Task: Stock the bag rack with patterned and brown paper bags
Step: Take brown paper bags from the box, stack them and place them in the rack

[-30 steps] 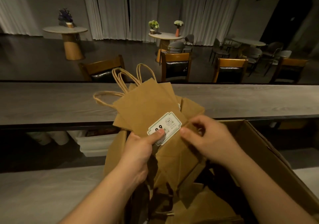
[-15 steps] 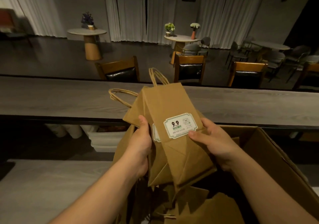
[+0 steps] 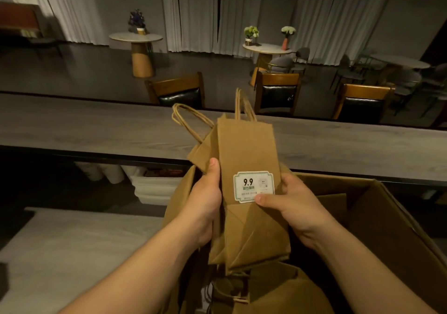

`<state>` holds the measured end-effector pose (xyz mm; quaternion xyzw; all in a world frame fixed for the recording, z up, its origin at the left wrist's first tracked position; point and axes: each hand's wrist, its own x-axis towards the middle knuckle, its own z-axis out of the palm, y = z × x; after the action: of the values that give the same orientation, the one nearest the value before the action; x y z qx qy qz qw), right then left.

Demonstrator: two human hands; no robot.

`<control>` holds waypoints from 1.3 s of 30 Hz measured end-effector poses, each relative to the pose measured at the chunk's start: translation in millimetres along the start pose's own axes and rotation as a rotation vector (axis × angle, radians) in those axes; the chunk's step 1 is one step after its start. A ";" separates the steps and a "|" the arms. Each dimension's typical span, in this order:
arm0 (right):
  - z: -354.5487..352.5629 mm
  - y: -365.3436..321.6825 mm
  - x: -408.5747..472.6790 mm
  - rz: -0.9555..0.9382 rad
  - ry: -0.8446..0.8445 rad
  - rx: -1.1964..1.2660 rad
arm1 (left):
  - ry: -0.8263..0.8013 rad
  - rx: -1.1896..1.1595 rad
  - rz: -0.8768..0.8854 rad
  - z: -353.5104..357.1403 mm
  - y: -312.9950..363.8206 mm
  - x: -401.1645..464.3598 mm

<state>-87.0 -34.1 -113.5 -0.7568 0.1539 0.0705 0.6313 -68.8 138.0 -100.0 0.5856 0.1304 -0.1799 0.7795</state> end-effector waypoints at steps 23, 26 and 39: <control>5.1 9.5 2.0 0.091 -0.035 0.172 | -0.057 0.241 0.049 -4.3 -4.9 -4.5; 4.9 6.9 1.3 0.096 -0.055 0.349 | -0.015 0.245 0.060 -4.6 -1.9 -5.5; -6.2 2.0 2.6 0.090 -0.053 0.553 | -0.076 0.149 -0.041 -3.8 0.6 -4.9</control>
<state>-85.7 -40.8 -115.0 -0.5461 0.1840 0.0735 0.8139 -73.0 142.4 -98.4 0.6317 0.0990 -0.2273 0.7345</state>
